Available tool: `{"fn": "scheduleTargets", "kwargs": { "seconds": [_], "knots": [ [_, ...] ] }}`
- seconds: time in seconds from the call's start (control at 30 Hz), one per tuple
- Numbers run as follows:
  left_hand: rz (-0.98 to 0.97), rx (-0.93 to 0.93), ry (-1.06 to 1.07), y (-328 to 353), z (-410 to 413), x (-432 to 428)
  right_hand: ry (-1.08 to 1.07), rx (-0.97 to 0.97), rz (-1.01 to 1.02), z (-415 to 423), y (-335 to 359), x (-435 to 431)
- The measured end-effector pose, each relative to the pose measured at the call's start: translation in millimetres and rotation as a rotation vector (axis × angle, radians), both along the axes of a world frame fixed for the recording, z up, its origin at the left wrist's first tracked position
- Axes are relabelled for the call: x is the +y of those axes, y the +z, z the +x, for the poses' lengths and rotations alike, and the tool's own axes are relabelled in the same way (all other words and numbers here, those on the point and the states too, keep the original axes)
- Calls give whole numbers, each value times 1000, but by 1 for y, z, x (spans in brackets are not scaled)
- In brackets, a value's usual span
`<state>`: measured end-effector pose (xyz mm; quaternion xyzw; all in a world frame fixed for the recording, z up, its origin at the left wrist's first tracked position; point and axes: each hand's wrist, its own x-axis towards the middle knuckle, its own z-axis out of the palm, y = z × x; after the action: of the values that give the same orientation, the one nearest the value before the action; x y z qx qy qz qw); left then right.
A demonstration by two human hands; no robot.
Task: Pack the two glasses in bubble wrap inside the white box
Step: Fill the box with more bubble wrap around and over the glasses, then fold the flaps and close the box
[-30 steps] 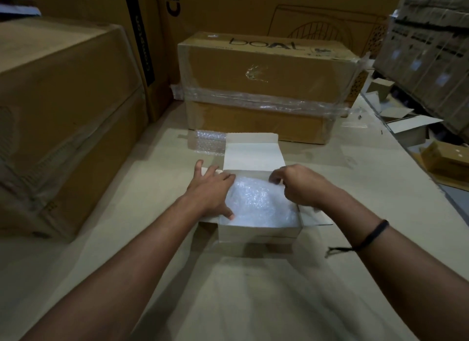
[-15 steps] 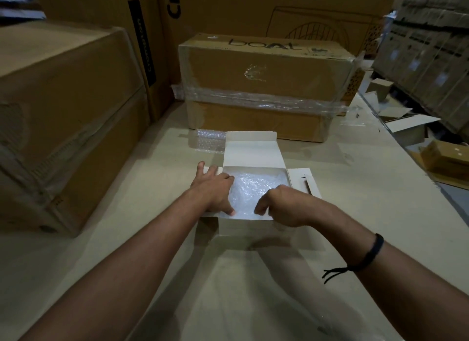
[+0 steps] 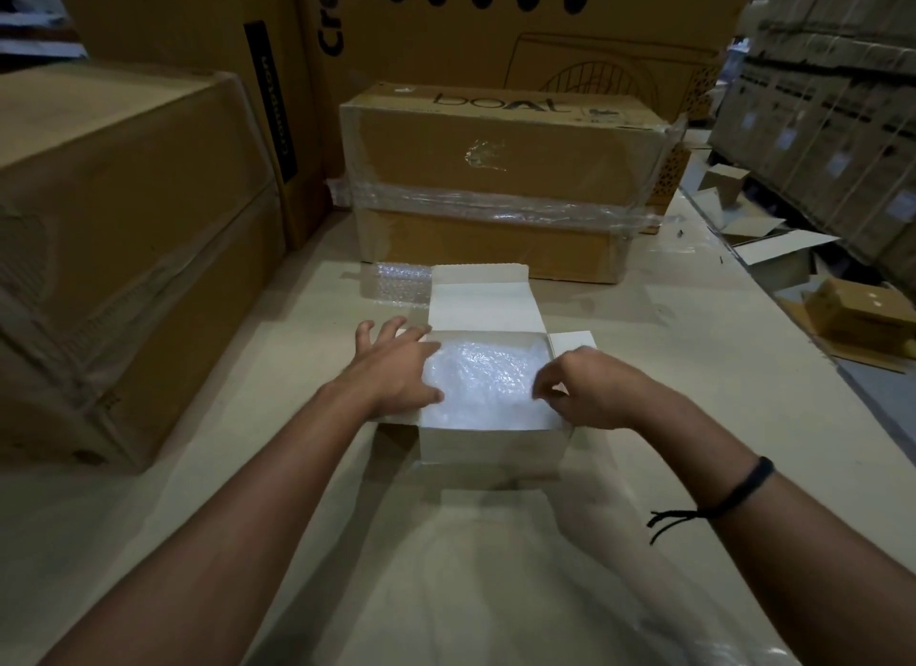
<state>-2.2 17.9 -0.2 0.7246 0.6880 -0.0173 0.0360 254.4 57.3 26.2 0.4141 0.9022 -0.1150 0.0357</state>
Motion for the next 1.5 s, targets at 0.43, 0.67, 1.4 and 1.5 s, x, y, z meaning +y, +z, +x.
{"fn": "scheduleTargets", "kwargs": {
  "seconds": [0.43, 0.67, 1.4, 1.5],
  "knots": [
    [194, -197, 126, -17, 3, -32, -11, 34, 22, 12, -7, 6],
    [265, -1268, 759, -37, -2, -51, 138, 88, 114, -50, -24, 8],
    [400, -1447, 372, -25, 28, -48, 90, 70, 1, -48, -54, 14],
    [358, -1362, 311, -28, 35, -42, -16, 276, 105, -27, -46, 16]
  ]
}}
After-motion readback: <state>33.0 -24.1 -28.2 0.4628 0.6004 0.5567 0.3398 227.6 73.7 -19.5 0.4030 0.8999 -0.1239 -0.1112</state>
